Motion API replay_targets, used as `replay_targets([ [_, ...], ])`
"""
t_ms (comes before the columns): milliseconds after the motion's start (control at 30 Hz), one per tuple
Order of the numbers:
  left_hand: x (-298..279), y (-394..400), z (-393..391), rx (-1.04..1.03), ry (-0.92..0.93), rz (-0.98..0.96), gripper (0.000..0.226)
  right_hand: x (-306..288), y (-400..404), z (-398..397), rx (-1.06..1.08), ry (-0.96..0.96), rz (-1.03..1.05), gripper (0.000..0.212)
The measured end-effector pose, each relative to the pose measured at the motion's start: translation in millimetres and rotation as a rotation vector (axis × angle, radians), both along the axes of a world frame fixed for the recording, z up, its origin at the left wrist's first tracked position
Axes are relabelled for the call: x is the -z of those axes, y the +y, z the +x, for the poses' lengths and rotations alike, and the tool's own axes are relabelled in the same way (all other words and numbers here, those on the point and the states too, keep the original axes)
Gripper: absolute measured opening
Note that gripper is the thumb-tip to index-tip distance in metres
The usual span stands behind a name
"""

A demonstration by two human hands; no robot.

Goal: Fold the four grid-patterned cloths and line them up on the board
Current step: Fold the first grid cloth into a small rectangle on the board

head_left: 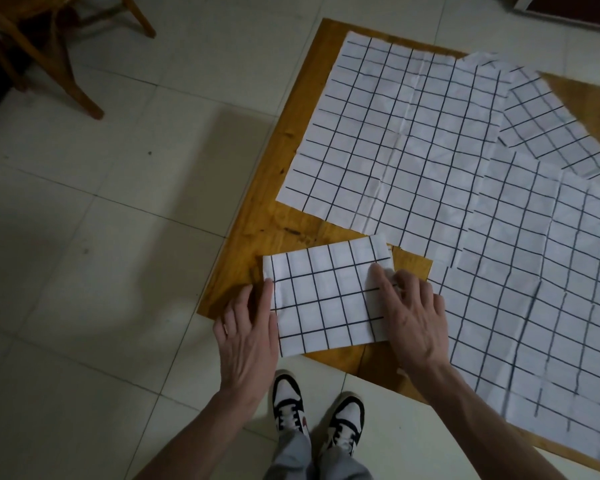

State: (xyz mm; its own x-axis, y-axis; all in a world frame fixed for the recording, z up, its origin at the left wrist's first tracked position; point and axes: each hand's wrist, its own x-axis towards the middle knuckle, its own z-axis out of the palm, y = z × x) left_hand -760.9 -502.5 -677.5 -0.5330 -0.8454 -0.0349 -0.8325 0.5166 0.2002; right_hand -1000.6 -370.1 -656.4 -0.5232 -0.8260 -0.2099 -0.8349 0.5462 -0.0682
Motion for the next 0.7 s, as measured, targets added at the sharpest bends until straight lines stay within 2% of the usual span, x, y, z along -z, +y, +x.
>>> replay_targets([
  [133, -1, -4, -2, 0.075, 0.0, -0.018, 0.059, 0, 3, -1, 0.005, 0.035, -0.068, 0.103],
  [233, -6, -7, -4, 0.224, 0.018, -0.034, 0.08, -5, 0, 15, -0.024, -0.005, -0.179, 0.075],
  [300, -10, -5, -10, 0.298, 0.056, -0.021, 0.076, -8, -4, 34, -0.08, -0.071, -0.214, 0.061],
  [400, -10, 8, -23, 0.356, 0.108, 0.031, 0.06, -4, -8, 62, -0.22, -0.116, -0.187, 0.063],
  [467, -5, 17, -28, 0.374, 0.092, 0.068, 0.065, 1, -9, 74, -0.276, -0.116, -0.174, 0.069],
  [533, 1, 24, -31, 0.376, 0.042, 0.085, 0.071, 7, -9, 80, -0.272, -0.124, -0.155, 0.072],
  [700, 10, 26, -28, 0.345, -0.085, 0.084, 0.061, 23, -6, 75, -0.202, -0.146, -0.081, 0.069],
])
